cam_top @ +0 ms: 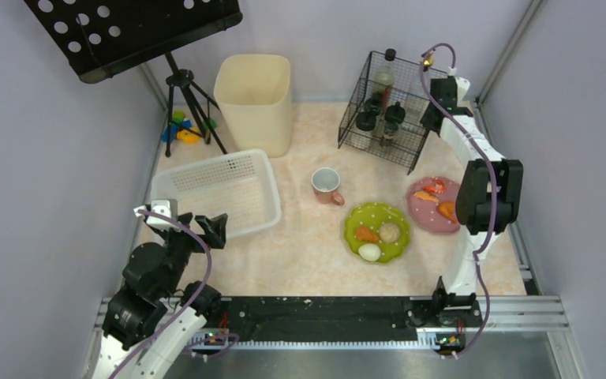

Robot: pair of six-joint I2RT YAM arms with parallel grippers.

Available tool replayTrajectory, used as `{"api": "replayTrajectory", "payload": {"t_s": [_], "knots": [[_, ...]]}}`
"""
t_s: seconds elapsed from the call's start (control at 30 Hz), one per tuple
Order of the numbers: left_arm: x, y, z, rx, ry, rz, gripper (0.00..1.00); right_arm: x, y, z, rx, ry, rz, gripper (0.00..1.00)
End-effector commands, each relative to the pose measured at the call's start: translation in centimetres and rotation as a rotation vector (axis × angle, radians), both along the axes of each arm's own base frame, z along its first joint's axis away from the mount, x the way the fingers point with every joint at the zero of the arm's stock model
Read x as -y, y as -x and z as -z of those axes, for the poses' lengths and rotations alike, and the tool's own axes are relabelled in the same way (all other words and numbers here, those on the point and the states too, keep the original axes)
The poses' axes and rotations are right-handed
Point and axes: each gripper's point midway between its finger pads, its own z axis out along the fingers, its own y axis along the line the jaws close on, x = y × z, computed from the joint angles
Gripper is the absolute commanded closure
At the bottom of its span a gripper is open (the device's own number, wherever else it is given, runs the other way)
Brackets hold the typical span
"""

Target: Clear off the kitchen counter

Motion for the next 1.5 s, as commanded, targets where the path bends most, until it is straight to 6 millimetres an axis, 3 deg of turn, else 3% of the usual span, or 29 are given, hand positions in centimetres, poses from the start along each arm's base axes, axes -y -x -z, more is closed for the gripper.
{"api": "replayTrajectory", "payload": {"t_s": [0.0,0.17,0.33,0.37,0.43,0.6,0.77,0.93,1.1,1.33,1.47], "knots": [[0.6,-0.2,-1.2,0.049,0.023,0.025,0.01,7.4,-1.6,-4.4,0.162,-0.021,0.195,1.0],[0.7,-0.1,-1.3,0.051,0.027,0.033,0.01,9.2,-1.1,-4.3,0.142,0.014,0.197,1.0],[0.7,0.0,-1.4,0.056,0.032,0.034,0.01,9.2,-0.6,-4.3,0.139,0.011,0.183,1.0],[0.7,0.0,-1.4,0.058,0.032,0.034,0.01,9.1,-0.5,-4.5,0.142,0.007,0.179,0.93],[0.6,0.0,-1.4,0.059,0.032,0.033,0.01,8.7,-0.4,-5.0,0.156,-0.014,0.169,0.68],[0.7,0.0,-1.5,0.058,0.035,0.033,0.01,7.6,0.3,-6.5,0.197,-0.062,0.139,0.37],[0.6,0.0,-1.3,0.055,0.035,0.029,0.01,7.1,1.8,-8.9,0.238,-0.067,0.123,0.29],[0.5,-0.1,-1.3,0.052,0.033,0.021,0.01,4.6,3.9,-12.9,0.299,-0.068,0.067,0.29],[0.5,-0.2,-1.2,0.05,0.033,0.018,0.01,0.0,5.4,-16.9,0.379,-0.076,-0.047,0.29],[0.4,-0.3,-1.1,0.043,0.028,0.01,0.01,-12.5,5.2,-22.9,0.495,-0.261,-0.404,0.29],[0.2,-0.3,-1.1,0.042,0.026,0.002,0.01,-19.3,4.0,-24.1,0.497,-0.319,-0.539,0.27]]}}
